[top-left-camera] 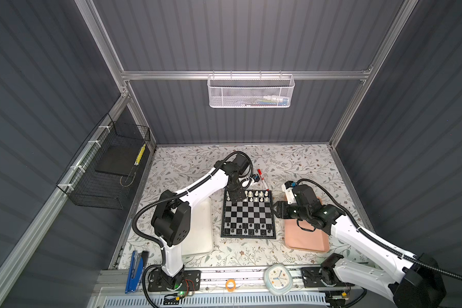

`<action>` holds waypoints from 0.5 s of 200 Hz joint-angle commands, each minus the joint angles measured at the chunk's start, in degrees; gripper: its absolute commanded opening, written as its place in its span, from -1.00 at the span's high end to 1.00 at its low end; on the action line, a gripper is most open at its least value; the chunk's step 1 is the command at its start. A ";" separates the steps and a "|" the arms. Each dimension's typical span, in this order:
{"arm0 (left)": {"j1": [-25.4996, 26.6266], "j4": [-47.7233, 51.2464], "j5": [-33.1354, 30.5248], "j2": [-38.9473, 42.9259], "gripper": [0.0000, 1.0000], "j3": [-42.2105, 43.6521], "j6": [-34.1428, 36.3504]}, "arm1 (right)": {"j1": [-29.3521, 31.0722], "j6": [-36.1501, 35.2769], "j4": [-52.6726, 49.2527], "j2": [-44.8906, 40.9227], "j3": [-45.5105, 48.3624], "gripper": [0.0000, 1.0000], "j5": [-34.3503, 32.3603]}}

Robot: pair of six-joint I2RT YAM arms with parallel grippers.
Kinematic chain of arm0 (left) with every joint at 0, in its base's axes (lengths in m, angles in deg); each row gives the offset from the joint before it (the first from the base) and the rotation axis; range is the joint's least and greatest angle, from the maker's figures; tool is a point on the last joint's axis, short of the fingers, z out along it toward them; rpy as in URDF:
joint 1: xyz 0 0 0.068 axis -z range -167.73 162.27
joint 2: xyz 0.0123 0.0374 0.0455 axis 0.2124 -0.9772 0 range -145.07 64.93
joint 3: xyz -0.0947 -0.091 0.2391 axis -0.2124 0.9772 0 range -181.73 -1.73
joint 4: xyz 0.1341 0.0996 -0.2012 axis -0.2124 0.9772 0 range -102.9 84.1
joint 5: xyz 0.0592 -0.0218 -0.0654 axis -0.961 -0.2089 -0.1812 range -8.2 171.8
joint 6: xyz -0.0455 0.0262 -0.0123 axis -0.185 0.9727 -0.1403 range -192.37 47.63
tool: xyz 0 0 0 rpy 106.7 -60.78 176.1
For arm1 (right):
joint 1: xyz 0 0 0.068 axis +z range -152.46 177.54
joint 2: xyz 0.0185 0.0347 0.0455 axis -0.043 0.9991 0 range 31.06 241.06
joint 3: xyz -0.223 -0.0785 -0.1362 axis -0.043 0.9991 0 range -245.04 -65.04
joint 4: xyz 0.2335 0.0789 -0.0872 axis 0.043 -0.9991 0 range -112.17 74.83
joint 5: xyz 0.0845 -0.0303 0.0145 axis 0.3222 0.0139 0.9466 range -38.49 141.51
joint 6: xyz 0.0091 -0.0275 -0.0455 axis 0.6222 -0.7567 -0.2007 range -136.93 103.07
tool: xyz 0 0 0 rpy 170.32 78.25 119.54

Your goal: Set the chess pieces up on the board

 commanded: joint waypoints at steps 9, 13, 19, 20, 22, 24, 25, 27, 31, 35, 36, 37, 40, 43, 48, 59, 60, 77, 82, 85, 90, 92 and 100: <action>-2.59 -1.40 2.64 2.48 -0.99 1.14 -2.79 | -1.50 -0.35 2.01 0.62 -1.78 -0.33 -6.51; -2.89 -1.60 2.90 2.60 -0.99 1.30 -2.98 | -1.63 -0.63 1.98 0.75 -1.93 -0.34 -7.90; -3.37 -1.94 3.28 2.84 -0.99 1.53 -3.39 | -1.61 -1.17 1.76 1.04 -2.30 -0.39 -9.70; -3.44 -1.99 3.30 2.95 -0.99 1.56 -3.43 | -1.63 -1.27 1.73 1.11 -2.37 -0.40 -9.87; -3.59 -2.16 3.38 3.02 -0.99 1.65 -3.62 | -1.70 -1.87 1.78 1.38 -2.51 -0.41 -10.34; -3.83 -2.32 3.46 3.17 -0.99 1.78 -3.80 | -1.66 -2.41 1.86 1.53 -2.63 -0.43 -10.77; -3.88 -2.36 3.52 3.20 -0.99 1.82 -3.86 | -1.65 -2.85 1.96 1.61 -2.67 -0.44 -10.97; -4.08 -2.45 3.63 3.39 -0.99 1.91 -4.01 | -1.69 -3.49 1.99 1.72 -2.80 -0.45 -11.26; -4.51 -2.75 3.94 3.63 -0.99 2.09 -4.31 | -1.67 -4.54 2.07 1.92 -3.01 -0.48 -11.91; -4.95 -2.89 4.21 3.90 -0.99 2.27 -4.62 | -1.70 -5.45 2.11 2.25 -3.32 -0.50 -13.11; -5.06 -2.95 4.29 4.00 -0.99 2.32 -4.75 | -1.71 -5.69 2.13 2.32 -3.41 -0.51 -13.37; -5.16 -3.03 4.37 4.05 -0.99 2.44 -4.77 | -1.72 -6.03 2.18 2.36 -3.41 -0.51 -13.81; -5.45 -3.16 4.56 4.31 -0.99 2.51 -4.98 | -1.65 -6.89 2.31 2.59 -3.61 -0.53 -14.83; -5.77 -3.39 4.67 4.54 -0.99 2.70 -5.25 | -1.69 -7.80 2.36 2.65 -3.74 -0.54 -15.97; -6.35 -3.89 4.79 5.12 -0.99 3.08 -5.75 | -1.65 -8.91 2.66 2.78 -3.85 -0.55 -17.93; -7.54 -5.32 4.91 6.35 -0.99 4.05 -6.88 | -1.82 -11.87 3.75 2.51 -3.56 -0.57 -21.95; -7.67 -5.40 4.90 6.46 -0.99 4.18 -6.94 | -1.86 -12.06 3.96 2.41 -3.48 -0.57 -22.27; -9.45 -8.18 4.42 8.73 -0.99 6.36 -8.85 | -3.04 -16.08 8.32 1.42 -1.93 -0.63 -27.13; -9.98 -9.09 4.12 9.36 -0.99 7.07 -9.49 | -3.87 -17.17 9.63 1.14 -1.56 -0.66 -27.65; -10.28 -9.62 3.87 9.71 -0.99 7.43 -9.85 | -4.45 -17.63 10.23 1.04 -1.36 -0.68 -27.79; -10.87 -10.46 3.55 10.33 -0.99 8.08 -10.50 | -5.52 -18.13 11.14 0.89 -1.23 -0.70 -27.88; -11.10 -10.83 3.51 10.67 -0.99 8.38 -10.75 | -5.97 -18.32 11.51 0.86 -1.17 -0.70 -27.88; -12.15 -12.47 3.31 11.63 -0.99 9.58 -11.69 | -8.11 -18.99 12.95 0.89 -0.90 -0.71 -28.09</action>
